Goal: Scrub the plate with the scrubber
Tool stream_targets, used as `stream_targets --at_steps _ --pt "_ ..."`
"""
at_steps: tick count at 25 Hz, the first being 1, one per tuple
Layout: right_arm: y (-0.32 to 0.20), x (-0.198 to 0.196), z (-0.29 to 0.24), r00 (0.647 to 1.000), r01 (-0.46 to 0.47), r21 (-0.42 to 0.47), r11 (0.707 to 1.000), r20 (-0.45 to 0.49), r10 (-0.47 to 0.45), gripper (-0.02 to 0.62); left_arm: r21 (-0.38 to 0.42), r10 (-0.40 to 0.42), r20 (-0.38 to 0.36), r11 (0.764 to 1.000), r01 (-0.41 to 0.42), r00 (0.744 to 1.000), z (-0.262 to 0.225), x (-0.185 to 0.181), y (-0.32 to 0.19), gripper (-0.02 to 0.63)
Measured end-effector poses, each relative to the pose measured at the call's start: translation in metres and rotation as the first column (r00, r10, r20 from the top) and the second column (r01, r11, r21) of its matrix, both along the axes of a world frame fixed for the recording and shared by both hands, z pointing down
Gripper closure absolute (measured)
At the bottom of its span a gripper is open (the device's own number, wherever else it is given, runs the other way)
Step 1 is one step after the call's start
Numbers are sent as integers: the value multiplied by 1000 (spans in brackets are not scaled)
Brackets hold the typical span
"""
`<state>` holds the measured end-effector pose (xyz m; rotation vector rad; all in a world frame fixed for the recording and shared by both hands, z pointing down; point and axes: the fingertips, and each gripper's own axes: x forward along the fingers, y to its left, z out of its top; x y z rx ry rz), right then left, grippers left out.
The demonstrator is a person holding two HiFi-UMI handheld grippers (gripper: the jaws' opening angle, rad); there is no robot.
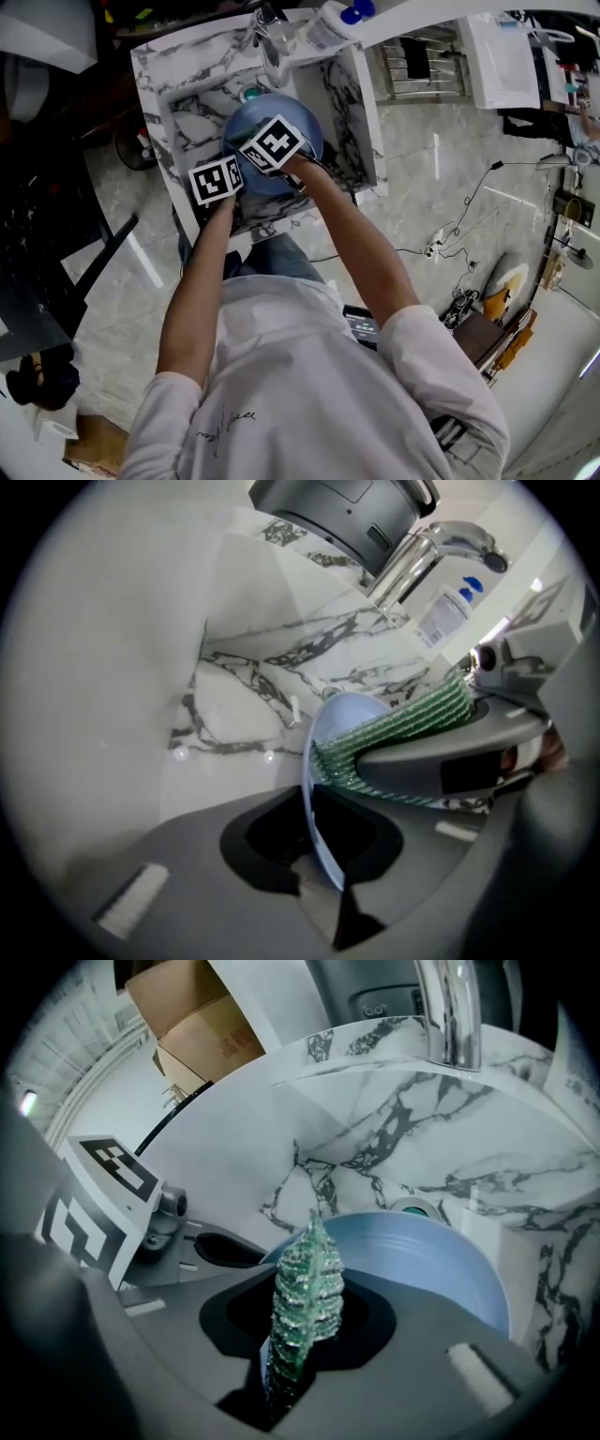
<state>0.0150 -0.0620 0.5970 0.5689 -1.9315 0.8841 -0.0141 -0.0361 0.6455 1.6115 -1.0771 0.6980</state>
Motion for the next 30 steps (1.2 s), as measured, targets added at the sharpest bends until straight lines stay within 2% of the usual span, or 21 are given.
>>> stream_targets --at_steps 3,7,12,30 --pt "4 -4 2 998 56 -26 998 18 -55 535 -7 -14 -5 1000 14 1000 1 -1 0 512" --pt "3 -3 7 996 77 -58 995 43 -75 535 -9 -20 -13 1000 20 1000 2 -1 2 511" --pt "-2 -3 12 994 104 -48 993 18 -104 535 -30 -36 -38 999 35 999 3 1 2 511" --pt "-19 5 18 999 41 -39 998 23 -41 535 -50 -34 -47 998 32 998 3 0 6 511"
